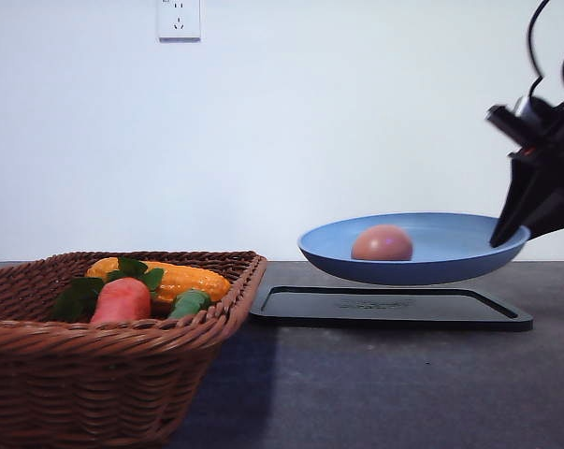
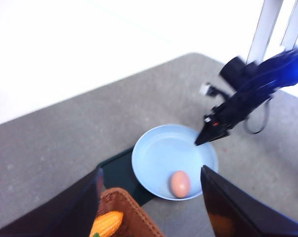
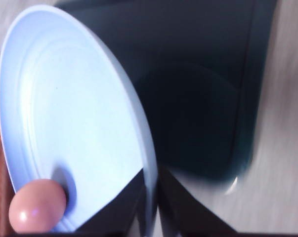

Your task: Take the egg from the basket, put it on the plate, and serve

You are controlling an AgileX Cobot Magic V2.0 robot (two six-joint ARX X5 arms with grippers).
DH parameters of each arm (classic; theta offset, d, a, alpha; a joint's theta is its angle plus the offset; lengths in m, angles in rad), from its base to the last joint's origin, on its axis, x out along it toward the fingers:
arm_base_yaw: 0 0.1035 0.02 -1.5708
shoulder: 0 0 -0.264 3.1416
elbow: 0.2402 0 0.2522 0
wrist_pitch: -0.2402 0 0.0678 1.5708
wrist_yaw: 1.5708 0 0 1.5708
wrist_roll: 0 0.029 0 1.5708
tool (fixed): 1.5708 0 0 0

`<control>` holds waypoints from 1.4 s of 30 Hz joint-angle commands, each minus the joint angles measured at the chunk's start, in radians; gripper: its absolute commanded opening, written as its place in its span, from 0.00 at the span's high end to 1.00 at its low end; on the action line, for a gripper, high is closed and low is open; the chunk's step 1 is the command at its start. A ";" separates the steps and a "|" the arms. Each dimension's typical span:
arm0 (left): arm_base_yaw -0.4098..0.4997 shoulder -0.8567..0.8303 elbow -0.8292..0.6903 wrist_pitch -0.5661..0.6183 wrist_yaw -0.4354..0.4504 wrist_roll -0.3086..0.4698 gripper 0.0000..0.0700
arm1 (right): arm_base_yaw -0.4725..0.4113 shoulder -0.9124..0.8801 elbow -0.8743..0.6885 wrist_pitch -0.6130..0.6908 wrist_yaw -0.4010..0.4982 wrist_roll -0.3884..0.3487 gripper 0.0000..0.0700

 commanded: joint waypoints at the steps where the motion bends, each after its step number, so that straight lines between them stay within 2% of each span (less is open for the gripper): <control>1: -0.010 -0.007 0.022 0.003 -0.006 -0.017 0.42 | -0.002 0.069 0.060 0.005 -0.011 0.017 1.00; 9: -0.010 -0.042 0.022 -0.005 -0.006 -0.028 0.42 | -0.002 0.272 0.217 0.005 -0.009 0.070 1.00; 17: -0.010 -0.032 0.022 -0.028 -0.006 -0.047 0.42 | -0.002 0.338 0.238 0.012 0.021 0.080 0.99; 20: -0.010 -0.030 0.022 -0.027 -0.006 -0.047 0.42 | -0.002 0.338 0.238 0.018 0.054 0.075 0.84; 22: -0.010 -0.028 0.022 -0.028 -0.006 -0.047 0.42 | -0.002 0.338 0.239 0.022 0.055 0.072 0.66; 24: -0.010 -0.027 0.022 -0.026 -0.006 -0.047 0.42 | -0.002 0.338 0.240 0.024 0.055 0.072 0.60; 30: -0.010 -0.003 0.022 -0.024 -0.006 -0.043 0.42 | -0.010 0.308 0.241 0.019 0.056 0.054 0.60; 33: -0.010 0.029 0.022 -0.019 -0.010 -0.013 0.46 | -0.023 0.266 0.241 0.008 0.055 0.053 0.60; 37: -0.008 0.093 0.022 -0.018 -0.110 0.056 0.56 | -0.028 0.185 0.241 -0.015 0.056 0.052 0.63; 42: 0.029 0.208 0.022 -0.022 -0.282 0.093 0.72 | -0.007 0.056 0.240 -0.065 0.086 0.017 0.91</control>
